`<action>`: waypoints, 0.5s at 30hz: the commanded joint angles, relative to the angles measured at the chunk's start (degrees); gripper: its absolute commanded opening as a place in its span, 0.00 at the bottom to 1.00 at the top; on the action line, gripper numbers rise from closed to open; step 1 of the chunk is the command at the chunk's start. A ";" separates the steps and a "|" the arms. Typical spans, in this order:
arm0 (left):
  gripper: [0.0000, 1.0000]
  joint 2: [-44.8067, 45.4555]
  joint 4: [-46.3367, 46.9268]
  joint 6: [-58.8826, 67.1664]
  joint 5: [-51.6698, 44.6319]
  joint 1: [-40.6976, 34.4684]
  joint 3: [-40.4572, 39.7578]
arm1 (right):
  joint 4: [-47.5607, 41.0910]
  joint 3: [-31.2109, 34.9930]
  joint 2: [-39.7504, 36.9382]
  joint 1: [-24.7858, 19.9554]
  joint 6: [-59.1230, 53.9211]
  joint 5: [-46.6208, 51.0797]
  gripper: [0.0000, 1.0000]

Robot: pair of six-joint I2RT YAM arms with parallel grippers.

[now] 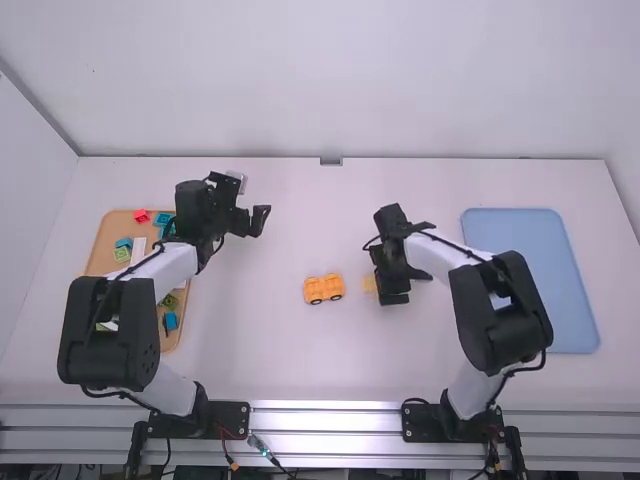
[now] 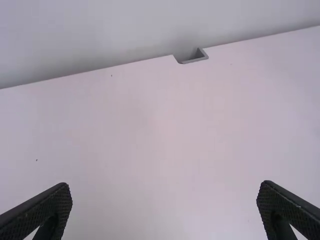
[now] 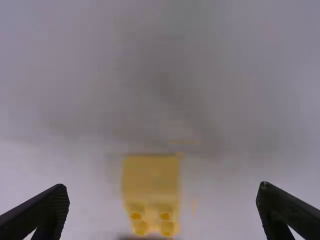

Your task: Assemble lego blocks to make yellow taxi

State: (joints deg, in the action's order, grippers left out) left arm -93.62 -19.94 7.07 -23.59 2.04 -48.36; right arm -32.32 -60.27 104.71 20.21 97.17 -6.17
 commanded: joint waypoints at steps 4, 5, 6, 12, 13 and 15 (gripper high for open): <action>0.99 -0.24 -0.68 -0.17 -1.05 0.20 0.11 | -4.96 -11.56 -2.08 -3.80 -27.50 -6.08 0.99; 0.99 -0.24 -0.94 -0.17 -1.07 0.20 0.11 | -5.88 -13.31 -2.10 -4.42 -34.18 -6.36 0.99; 0.99 -0.24 -1.11 -0.17 -1.05 0.20 0.11 | -6.67 -15.19 -2.10 -5.07 -41.53 -6.23 0.99; 0.99 -0.24 -1.53 0.13 -1.03 0.20 0.11 | -7.10 -22.16 -2.08 -8.63 -70.79 -5.03 0.99; 0.99 -0.24 -1.51 0.22 -1.01 0.20 0.11 | -7.10 -22.84 -2.08 -9.35 -77.07 -3.04 0.99; 0.99 -0.24 -1.51 0.20 -0.85 0.20 0.11 | -6.84 -23.32 -2.08 -10.54 -85.24 1.22 0.99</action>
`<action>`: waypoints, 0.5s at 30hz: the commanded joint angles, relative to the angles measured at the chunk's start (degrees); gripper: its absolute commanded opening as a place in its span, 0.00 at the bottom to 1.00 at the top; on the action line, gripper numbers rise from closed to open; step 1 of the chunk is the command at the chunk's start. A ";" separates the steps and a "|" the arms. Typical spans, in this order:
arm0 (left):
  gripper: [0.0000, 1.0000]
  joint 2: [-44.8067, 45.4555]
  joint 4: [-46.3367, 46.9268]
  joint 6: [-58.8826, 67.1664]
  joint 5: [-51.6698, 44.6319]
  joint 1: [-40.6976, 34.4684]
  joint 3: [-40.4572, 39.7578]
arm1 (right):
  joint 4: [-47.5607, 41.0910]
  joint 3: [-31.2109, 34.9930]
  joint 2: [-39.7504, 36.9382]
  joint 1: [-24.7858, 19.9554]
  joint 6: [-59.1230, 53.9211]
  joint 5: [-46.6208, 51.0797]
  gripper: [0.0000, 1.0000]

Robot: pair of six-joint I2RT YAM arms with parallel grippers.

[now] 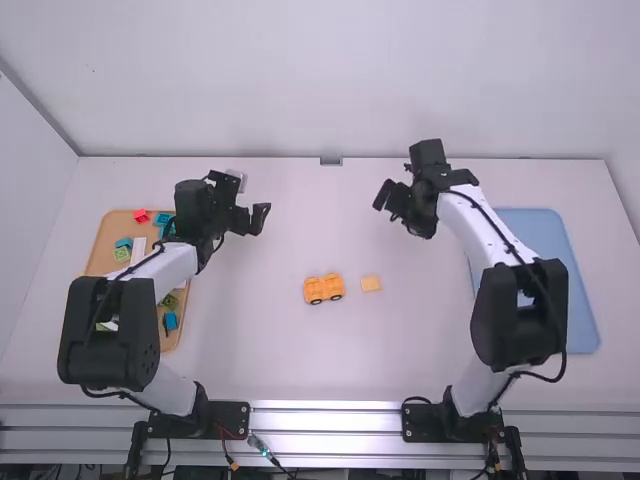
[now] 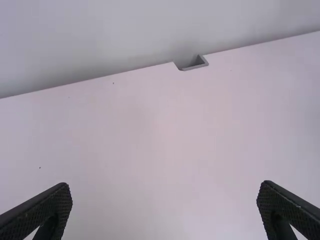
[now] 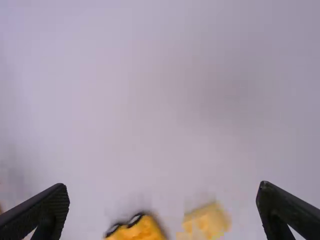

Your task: Assemble lego blocks to make yellow taxi

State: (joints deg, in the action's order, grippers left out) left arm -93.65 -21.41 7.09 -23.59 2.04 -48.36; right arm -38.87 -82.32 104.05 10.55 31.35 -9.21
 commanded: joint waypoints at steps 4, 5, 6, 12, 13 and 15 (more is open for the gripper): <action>0.99 -0.22 -0.07 0.20 0.59 0.22 0.11 | 1.22 -1.29 -1.40 -4.17 -36.59 15.78 0.99; 0.99 -0.22 0.04 0.20 2.75 0.22 0.11 | 1.36 -1.29 -1.42 -4.87 -39.47 17.77 0.99; 0.99 -0.22 0.04 0.20 2.75 0.22 0.11 | 1.36 -1.29 -1.42 -4.87 -39.47 17.77 0.99; 0.99 -0.22 1.42 -0.24 14.64 0.22 0.11 | 5.86 -1.27 -1.42 -8.26 -50.58 18.10 0.99; 0.99 -0.22 1.79 -0.17 13.99 0.22 0.11 | 5.90 -1.25 -1.42 -8.57 -51.91 18.03 0.99; 0.99 -0.22 3.06 0.37 11.96 0.20 0.11 | 5.68 -1.22 -1.40 -9.60 -58.49 16.33 0.99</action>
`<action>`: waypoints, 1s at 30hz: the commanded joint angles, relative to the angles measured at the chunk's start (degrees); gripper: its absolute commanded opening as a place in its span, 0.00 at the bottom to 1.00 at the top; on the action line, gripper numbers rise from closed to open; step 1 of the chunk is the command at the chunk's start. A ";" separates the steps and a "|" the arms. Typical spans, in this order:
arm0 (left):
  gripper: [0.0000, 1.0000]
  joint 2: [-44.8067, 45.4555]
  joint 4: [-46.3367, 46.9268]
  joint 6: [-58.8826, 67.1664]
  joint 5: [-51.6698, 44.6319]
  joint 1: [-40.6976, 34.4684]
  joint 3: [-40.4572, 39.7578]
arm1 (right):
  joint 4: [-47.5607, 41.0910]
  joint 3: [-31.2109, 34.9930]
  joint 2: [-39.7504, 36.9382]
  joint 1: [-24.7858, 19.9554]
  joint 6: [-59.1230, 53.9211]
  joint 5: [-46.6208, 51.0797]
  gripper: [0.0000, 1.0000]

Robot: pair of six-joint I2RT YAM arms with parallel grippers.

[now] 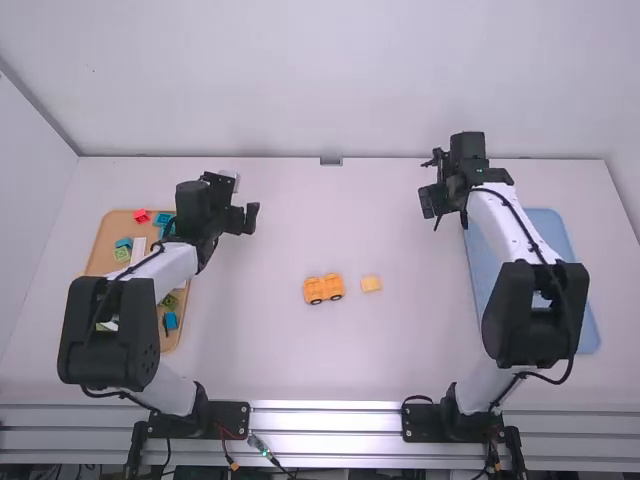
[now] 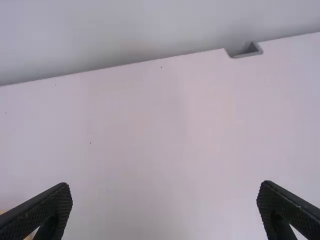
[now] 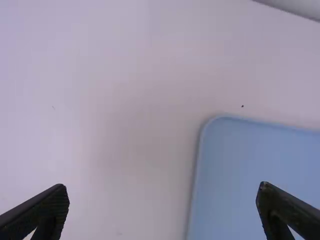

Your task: Assemble lego blocks to make yellow taxi

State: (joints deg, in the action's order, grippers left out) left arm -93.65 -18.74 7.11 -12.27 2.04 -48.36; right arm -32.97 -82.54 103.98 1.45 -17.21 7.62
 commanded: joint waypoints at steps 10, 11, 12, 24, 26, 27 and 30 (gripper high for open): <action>0.99 -0.22 4.42 7.28 -16.35 0.17 0.11 | -5.20 4.39 -1.29 -5.92 -48.52 -51.67 0.99; 0.99 -0.22 4.94 10.01 -19.02 0.17 0.11 | -5.18 5.49 -1.29 -6.16 -50.56 -54.12 0.99; 0.99 -0.22 6.32 15.52 -24.76 0.15 0.11 | -5.18 7.23 -1.29 -6.56 -53.57 -57.57 0.99; 0.99 -0.24 19.82 54.05 -50.07 -5.86 2.86 | 10.99 24.30 -1.29 -1.81 -63.91 -65.55 0.99; 0.99 -0.24 14.75 53.59 -48.98 -8.00 5.68 | 14.32 26.58 -1.29 0.31 -63.63 -63.43 0.99; 0.99 -0.24 13.53 53.57 -48.63 -8.41 6.38 | 14.78 26.99 -1.29 0.72 -63.65 -62.88 1.00; 0.99 -0.24 3.34 47.06 -46.16 -10.75 11.23 | 15.26 28.48 -0.28 2.82 -65.37 -60.61 0.93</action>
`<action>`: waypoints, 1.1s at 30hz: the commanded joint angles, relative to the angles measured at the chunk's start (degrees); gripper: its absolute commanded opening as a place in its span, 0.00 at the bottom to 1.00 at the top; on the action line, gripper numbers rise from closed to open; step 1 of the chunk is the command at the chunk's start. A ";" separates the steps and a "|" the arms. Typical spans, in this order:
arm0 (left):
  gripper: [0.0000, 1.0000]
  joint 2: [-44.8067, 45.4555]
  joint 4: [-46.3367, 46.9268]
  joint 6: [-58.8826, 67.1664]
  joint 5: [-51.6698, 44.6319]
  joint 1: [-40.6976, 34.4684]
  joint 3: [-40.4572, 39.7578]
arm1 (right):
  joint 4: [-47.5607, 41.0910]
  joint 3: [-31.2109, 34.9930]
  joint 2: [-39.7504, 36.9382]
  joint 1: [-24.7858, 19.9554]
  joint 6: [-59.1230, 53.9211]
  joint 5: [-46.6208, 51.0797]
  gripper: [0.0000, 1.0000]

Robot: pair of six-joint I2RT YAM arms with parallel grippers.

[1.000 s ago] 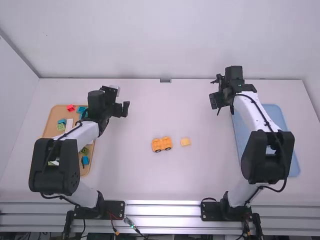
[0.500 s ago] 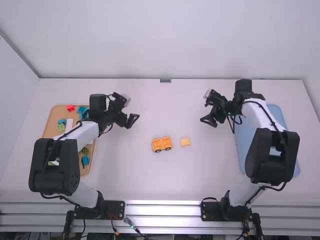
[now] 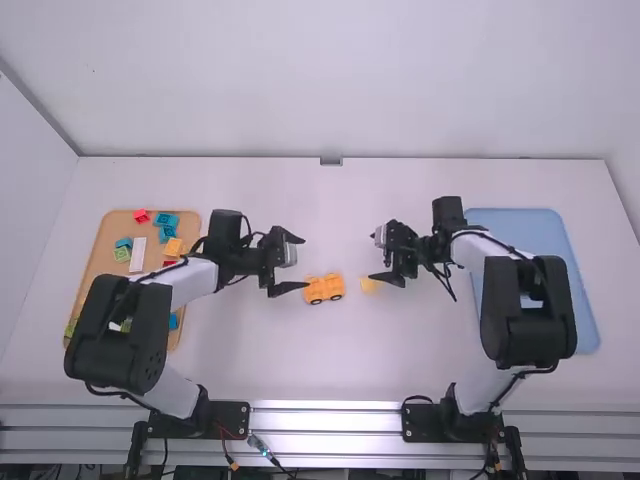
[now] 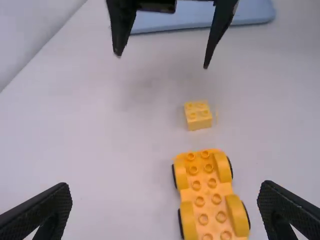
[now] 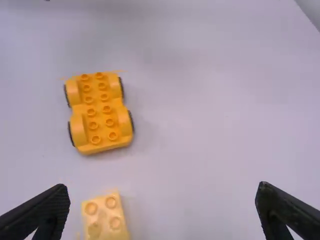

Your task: Assemble lego blocks to make yellow taxi

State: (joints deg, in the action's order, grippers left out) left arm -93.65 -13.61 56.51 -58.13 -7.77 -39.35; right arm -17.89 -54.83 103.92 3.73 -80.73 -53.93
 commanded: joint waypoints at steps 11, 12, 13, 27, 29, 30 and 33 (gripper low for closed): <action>0.99 -3.63 -15.34 -12.22 2.03 -1.75 7.72 | 2.05 -3.04 16.85 -1.09 -2.34 -3.37 0.94; 0.99 -4.17 -15.34 -12.20 1.97 -1.73 7.50 | 2.05 -3.32 17.49 -1.38 -2.78 -3.85 0.93; 0.99 -5.55 -15.45 -12.11 1.05 -1.53 7.04 | 2.01 -3.50 18.62 -2.03 -4.31 -5.38 0.91; 0.99 -12.66 -15.54 -12.15 -0.74 -3.87 2.23 | -0.28 -1.42 20.28 -2.05 -14.12 -5.14 0.54; 0.99 -12.66 -15.56 -12.13 -0.66 -3.91 2.25 | -0.37 -1.38 20.28 -1.27 -14.05 -3.63 0.51; 0.99 -12.66 -15.54 -12.11 -0.31 -3.93 2.27 | -0.48 -1.38 20.28 -1.07 -14.03 -3.32 0.51; 0.99 -12.66 -13.88 -12.13 2.47 -3.85 2.29 | -0.50 -1.40 20.28 -0.26 -14.01 -2.14 0.45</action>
State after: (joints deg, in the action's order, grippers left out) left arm -105.78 -28.25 44.56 -56.47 -11.44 -36.38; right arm -18.13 -56.60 123.00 2.98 -94.48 -57.91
